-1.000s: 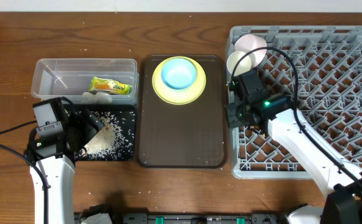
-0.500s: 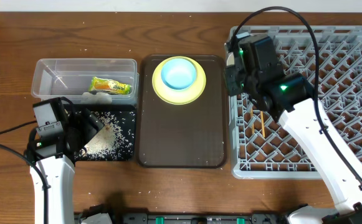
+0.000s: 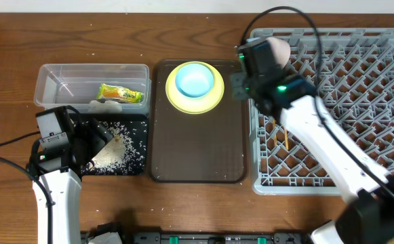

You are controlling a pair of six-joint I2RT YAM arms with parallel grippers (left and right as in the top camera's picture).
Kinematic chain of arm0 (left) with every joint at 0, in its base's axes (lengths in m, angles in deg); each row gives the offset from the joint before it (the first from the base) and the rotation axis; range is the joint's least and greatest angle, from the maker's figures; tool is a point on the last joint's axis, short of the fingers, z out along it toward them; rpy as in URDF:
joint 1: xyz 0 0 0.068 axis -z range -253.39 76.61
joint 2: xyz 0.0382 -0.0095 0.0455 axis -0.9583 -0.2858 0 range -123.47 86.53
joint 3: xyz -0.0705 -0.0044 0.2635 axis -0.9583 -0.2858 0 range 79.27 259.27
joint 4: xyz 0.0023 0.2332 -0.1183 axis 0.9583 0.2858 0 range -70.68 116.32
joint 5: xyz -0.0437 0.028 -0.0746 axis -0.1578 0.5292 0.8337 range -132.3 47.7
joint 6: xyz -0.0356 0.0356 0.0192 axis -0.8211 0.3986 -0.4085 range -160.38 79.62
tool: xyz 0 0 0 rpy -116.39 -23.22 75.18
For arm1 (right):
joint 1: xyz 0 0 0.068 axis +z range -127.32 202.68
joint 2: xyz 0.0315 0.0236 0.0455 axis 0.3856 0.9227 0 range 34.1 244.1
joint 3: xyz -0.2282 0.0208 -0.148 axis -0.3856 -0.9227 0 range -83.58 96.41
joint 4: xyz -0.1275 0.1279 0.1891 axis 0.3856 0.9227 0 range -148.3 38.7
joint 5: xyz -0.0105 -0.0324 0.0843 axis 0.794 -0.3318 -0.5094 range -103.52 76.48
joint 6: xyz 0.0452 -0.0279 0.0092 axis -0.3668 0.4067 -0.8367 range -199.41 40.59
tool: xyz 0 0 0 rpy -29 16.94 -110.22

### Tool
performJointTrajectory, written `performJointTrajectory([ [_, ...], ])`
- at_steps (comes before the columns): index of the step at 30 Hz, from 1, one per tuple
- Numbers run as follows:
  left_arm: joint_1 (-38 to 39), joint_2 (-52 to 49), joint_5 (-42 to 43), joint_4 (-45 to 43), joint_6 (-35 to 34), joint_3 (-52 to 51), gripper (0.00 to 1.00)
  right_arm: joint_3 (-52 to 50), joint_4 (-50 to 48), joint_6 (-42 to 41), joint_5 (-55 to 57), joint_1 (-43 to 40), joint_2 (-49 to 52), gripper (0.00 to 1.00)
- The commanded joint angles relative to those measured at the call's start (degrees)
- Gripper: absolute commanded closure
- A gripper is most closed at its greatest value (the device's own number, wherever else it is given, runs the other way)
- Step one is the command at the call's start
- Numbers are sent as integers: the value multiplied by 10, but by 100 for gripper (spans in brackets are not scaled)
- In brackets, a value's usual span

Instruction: Sort waste into correct bins and load items into the dishwasher rack

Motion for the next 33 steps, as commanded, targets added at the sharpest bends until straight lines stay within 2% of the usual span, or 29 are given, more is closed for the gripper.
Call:
performJointTrajectory([
  [1,-3,-1,-9,2,-3,8,5,6,-13,-35,76,22,36,61],
  [9,-3,-1,-9,2,-3,8,5,6,-51,-32,195,29,87,59],
  [15,-3,-1,-9,2,-3,8,5,6,-101,5,200,30,89,62],
  [22,-3,-1,-9,2,-3,8,5,5,-105,4,202,22,104,65],
  [33,-3,-1,-9,2,-3,8,5,5,-132,4,260,18,138,65],
])
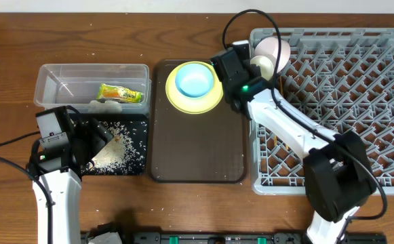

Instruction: Sort waste into correct bins and load items into the dishwasher rack

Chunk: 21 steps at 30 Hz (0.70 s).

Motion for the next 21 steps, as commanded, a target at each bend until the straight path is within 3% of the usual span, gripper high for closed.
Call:
performJointTrajectory([
  [1,-3,-1,-9,2,-3,8,5,5,-9,3,30,-11,9,65],
  [13,-3,-1,-9,2,-3,8,5,5,-14,6,30,-35,10,69],
  [16,-3,-1,-9,2,-3,8,5,5,-23,22,30,-35,10,80],
  [21,-3,-1,-9,2,-3,8,5,6,-32,55,40,-35,4,89],
])
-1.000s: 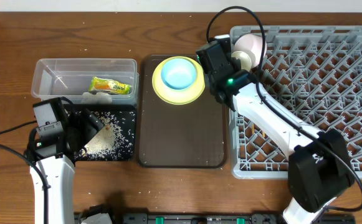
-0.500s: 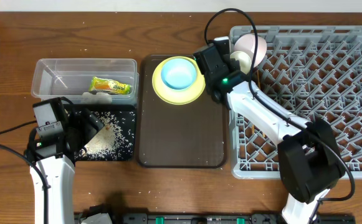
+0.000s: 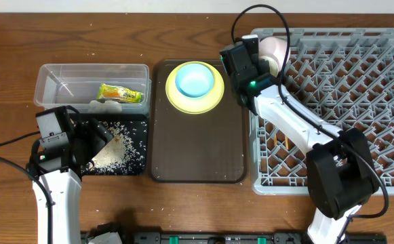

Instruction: Sort waste into correct bins and load items into the dishwasher rack

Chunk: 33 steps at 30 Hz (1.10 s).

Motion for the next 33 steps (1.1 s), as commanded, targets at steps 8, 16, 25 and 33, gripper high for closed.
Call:
performJointTrajectory([
  [8,-3,-1,-9,2,-3,8,5,6,22,23,24,-3,-33,95],
  [16,-3,-1,-9,2,-3,8,5,6,78,23,15,-3,-116,99],
  [25,-3,-1,-9,2,-3,8,5,6,148,25,-207,-47,-234,99],
  [33,-3,-1,-9,2,-3,8,5,3,172,71,-650,-187,-249,99],
])
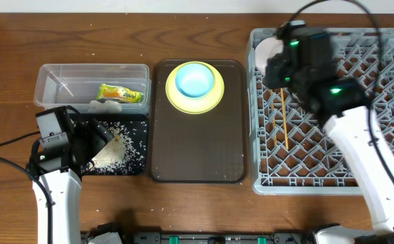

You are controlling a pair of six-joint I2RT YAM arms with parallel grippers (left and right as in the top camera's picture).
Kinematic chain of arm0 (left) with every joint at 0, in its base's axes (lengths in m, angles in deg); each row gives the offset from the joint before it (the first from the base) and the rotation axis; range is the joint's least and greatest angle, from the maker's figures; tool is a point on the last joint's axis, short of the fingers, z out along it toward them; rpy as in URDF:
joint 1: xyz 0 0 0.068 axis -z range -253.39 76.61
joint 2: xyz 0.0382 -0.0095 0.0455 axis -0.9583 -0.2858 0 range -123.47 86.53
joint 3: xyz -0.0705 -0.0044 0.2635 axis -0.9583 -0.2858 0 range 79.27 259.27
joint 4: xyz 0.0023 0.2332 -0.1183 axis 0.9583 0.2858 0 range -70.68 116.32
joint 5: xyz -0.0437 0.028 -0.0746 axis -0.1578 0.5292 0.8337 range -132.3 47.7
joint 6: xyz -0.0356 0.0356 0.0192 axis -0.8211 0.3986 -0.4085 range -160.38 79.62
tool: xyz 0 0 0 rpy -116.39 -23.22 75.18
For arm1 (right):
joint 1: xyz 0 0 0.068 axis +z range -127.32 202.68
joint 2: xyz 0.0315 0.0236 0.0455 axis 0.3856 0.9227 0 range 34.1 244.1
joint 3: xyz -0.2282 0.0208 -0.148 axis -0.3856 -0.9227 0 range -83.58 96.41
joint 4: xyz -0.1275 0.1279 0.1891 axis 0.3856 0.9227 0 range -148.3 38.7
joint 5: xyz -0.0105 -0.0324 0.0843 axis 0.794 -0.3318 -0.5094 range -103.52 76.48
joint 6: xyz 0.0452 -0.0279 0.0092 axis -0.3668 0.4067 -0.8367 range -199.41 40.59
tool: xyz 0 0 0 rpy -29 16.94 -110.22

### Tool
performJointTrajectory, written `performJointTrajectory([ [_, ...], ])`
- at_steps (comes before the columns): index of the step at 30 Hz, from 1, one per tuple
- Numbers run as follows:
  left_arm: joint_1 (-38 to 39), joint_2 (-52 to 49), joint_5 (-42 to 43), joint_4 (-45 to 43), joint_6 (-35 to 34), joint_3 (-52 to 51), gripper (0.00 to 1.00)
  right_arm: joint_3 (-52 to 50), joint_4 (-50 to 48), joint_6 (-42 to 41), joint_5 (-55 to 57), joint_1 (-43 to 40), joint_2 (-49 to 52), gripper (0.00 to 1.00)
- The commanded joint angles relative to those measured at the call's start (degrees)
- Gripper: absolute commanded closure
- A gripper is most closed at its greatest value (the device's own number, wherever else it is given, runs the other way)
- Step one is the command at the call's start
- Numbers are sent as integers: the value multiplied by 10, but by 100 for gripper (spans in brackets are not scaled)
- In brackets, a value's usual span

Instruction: Sort waste into correct bins and load items into the dishwasher rack

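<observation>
A light blue bowl [195, 80] sits on a yellow plate [213, 98] at the far end of the brown tray [197, 152]. A pale pink cup [267, 47] stands in the far left corner of the grey dishwasher rack [359, 169], and a wooden chopstick [285, 125] lies on the rack's grid. My right gripper [278, 73] hovers over that corner, just right of the cup, its fingers hidden under the wrist. My left gripper [96, 139] hangs over the black bin [132, 166], dark against it.
A clear bin [54, 78] at the far left holds a yellow-green wrapper [121, 93]. The black bin below it holds scattered rice and a pale scrap [108, 154]. A cable loops above the right arm.
My right arm has swung right, from between the tray and the rack's left edge to above the rack's far left part. The pink cup stays in the corner. The left arm has not moved.
My right wrist was at the rack's far left corner beside the pink cup. Then it was over the tray's right edge next to the plate, then slightly nearer the rack. Now it is over the rack. Bowl, plate and left arm stayed put throughout.
</observation>
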Motion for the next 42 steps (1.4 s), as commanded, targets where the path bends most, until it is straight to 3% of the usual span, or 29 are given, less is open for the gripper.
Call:
performJointTrajectory([
  [1,-3,-1,-9,2,-3,8,5,2,4,40,-282,-61,10,99],
  [6,-3,-1,-9,2,-3,8,5,-2,13,85,-454,-121,54,99],
  [16,-3,-1,-9,2,-3,8,5,-3,7,138,-549,-136,181,99],
  [26,-3,-1,-9,2,-3,8,5,-3,18,149,-550,-136,240,99],
  [42,-3,-1,-9,2,-3,8,5,-3,100,181,-428,-155,240,99],
])
